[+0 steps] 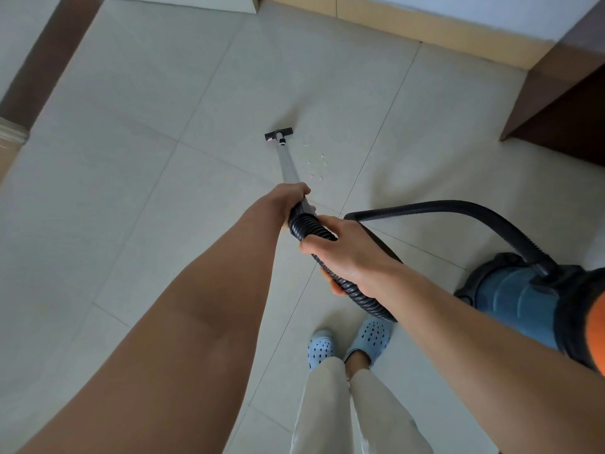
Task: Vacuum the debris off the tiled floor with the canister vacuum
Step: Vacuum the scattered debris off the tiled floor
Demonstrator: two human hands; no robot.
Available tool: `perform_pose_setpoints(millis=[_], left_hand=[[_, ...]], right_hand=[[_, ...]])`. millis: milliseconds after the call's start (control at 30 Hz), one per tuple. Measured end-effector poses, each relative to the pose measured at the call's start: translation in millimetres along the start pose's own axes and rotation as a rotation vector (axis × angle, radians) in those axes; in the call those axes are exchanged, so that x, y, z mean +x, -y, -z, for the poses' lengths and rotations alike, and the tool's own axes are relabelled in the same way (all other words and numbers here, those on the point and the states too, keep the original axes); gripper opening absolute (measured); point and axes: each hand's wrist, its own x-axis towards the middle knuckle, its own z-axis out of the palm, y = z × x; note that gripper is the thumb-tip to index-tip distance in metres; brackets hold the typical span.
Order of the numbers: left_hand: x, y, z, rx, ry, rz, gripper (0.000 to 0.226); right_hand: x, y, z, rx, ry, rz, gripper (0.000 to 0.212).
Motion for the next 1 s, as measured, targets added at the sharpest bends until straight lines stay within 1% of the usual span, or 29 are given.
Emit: perform_pose_setpoints(millis=[100, 233, 400, 567, 800, 1000], left_hand=[[-1.9, 9.0, 2.0, -0.087, 0.035, 0.008, 0.021], [-6.6, 17.6, 0.3, -0.153, 0.066, 0.012, 0.018], [-19.4, 26.2, -7.6, -0.177, 0.12, 0.018, 0.016], [-31.9, 40.1, -15.2, -0.221, 0.161, 0.031, 0.019], [-51.6, 74.1, -29.5, -0.238, 0.195, 0.045, 0.02], [-72.5, 101.6, -40.6, -0.227, 0.196, 0.046, 0.019]], right_hand=[[-4.6, 1.4, -4.4, -0.17, -0.049, 0.02, 0.035], [-20.0, 5.0, -7.2, -0.345, -0.107, 0.028, 0.032], [-44.0, 1.6, -11.7, -0.428, -0.158, 0.02, 0.033], [-63.7, -10.2, -19.4, -0.509, -0.245, 0.033, 0.028], [-88.3, -42.4, -27.9, -0.578, -0.268, 0.031, 0.036], [-111.9, -70.4, -35.8, -0.545, -0.267, 0.037, 0.03]])
